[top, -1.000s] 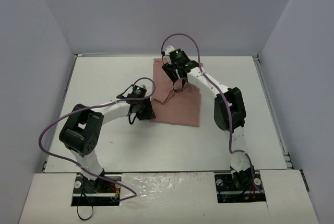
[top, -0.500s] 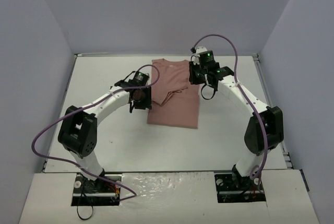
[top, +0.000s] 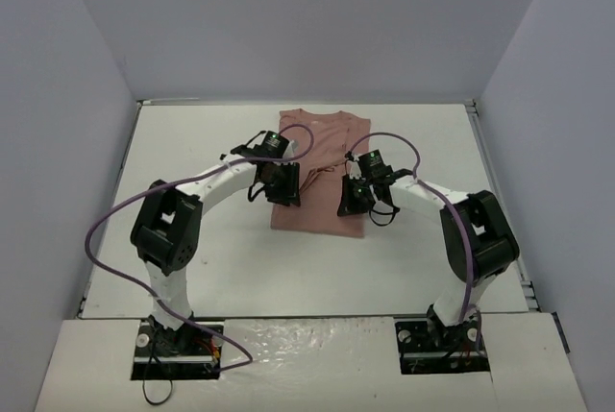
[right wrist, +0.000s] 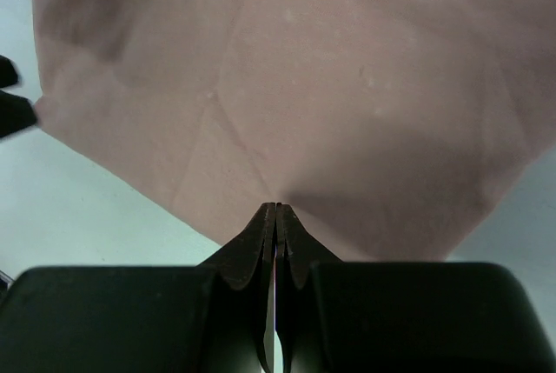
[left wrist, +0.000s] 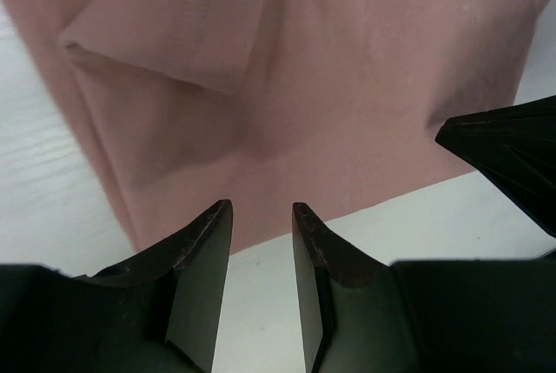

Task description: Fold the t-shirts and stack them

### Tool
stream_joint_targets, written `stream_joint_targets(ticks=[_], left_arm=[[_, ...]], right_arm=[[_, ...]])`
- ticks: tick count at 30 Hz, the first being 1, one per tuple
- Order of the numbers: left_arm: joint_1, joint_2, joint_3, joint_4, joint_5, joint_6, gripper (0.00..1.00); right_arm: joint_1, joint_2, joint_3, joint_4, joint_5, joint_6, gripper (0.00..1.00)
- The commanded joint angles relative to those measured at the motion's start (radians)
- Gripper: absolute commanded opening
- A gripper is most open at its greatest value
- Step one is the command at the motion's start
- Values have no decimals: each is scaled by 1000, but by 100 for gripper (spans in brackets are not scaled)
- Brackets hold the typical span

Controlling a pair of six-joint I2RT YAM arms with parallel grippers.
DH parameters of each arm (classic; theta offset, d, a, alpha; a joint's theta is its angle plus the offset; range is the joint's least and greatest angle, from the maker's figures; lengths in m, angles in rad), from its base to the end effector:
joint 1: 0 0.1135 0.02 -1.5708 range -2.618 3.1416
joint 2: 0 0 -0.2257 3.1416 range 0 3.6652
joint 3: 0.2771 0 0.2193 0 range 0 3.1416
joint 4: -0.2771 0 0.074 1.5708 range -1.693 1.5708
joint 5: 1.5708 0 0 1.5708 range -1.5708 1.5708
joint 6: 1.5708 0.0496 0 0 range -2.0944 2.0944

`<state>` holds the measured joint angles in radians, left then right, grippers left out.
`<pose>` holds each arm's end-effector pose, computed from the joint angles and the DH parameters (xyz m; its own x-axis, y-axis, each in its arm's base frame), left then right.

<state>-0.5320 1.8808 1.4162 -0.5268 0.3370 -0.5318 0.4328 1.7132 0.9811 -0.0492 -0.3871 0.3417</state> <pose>0.3109 -0.2021 0.1865 -0.9434 0.0000 -0.3316 0.1814 0.8371 -0.5161 0.2955 0.1572 0.1561 -0.8140 -0.0342 -0.5799 -0.3810 0.7851 0.4884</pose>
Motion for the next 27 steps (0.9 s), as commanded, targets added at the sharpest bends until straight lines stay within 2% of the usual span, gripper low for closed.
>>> stream_joint_targets(ticks=[1, 6, 17, 23, 27], left_arm=[[-40, 25, 60, 77, 73, -22, 31], [-52, 106, 114, 108, 75, -43, 31], [-31, 235, 232, 84, -144, 37, 31], [6, 230, 276, 54, -157, 80, 31], [27, 280, 314, 27, -165, 105, 31]], right_arm=[[-3, 42, -21, 149, -54, 19, 0], [-5, 85, -45, 185, -61, 22, 0], [-5, 103, -56, 203, -69, 24, 0], [-5, 86, -93, 202, -47, 12, 0], [-9, 69, -120, 203, -38, 4, 0]])
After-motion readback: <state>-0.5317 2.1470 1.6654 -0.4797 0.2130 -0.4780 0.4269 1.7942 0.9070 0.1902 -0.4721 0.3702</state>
